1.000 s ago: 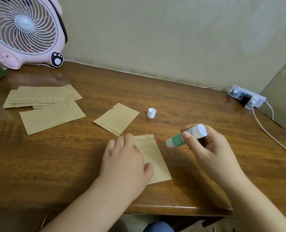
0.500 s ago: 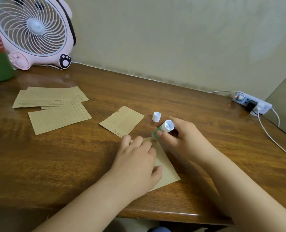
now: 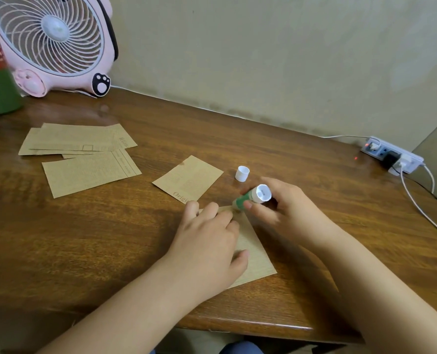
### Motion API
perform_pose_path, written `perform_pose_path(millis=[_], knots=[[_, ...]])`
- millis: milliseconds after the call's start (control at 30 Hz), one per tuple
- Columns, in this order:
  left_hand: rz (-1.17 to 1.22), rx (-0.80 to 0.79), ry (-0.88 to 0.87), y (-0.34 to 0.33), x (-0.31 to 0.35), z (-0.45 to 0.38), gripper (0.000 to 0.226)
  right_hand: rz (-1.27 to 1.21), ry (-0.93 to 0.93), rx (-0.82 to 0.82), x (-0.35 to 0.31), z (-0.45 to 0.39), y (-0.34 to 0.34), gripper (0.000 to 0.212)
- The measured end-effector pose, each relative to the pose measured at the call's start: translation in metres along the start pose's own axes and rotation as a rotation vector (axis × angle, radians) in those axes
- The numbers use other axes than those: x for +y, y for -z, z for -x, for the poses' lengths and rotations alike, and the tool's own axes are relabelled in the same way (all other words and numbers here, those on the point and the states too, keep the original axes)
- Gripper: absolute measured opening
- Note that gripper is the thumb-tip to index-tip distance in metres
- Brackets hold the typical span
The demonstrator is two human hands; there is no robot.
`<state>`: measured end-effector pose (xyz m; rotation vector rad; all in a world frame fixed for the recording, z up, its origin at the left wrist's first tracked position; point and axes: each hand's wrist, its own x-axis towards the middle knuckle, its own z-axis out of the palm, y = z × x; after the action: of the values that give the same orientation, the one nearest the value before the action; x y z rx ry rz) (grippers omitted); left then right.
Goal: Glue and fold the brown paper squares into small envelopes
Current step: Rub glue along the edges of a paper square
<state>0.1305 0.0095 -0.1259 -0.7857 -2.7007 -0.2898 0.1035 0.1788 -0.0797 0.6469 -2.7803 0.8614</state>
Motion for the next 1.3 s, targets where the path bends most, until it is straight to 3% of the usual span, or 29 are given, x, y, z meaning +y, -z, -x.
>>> perform_pose_path(millis=[233,367,500,600,767,967,1300], knots=[[0.02,-0.089,0.001,0.008,-0.002,0.001,0.064,-0.039,0.022,-0.071,0.001,0.025,0.017,0.007],[0.01,-0.057,0.008,0.006,-0.002,0.003,0.061,-0.055,0.021,0.037,-0.001,0.013,0.011,0.004],[-0.007,-0.029,0.001,0.0,-0.004,0.002,0.058,0.0,0.023,0.024,-0.002,0.005,0.001,0.014],[-0.022,0.018,-0.008,-0.003,-0.004,0.002,0.055,-0.019,0.023,-0.016,0.001,0.015,0.006,0.003],[-0.007,0.048,-0.02,-0.008,-0.006,0.003,0.051,-0.026,0.062,-0.134,-0.002,0.044,0.02,0.022],[-0.007,0.06,-0.013,-0.007,-0.005,0.003,0.053,-0.011,0.079,-0.025,0.002,0.03,0.013,0.016],[-0.001,0.047,-0.003,-0.006,-0.005,0.003,0.053,-0.051,0.059,-0.103,-0.006,0.071,0.022,0.017]])
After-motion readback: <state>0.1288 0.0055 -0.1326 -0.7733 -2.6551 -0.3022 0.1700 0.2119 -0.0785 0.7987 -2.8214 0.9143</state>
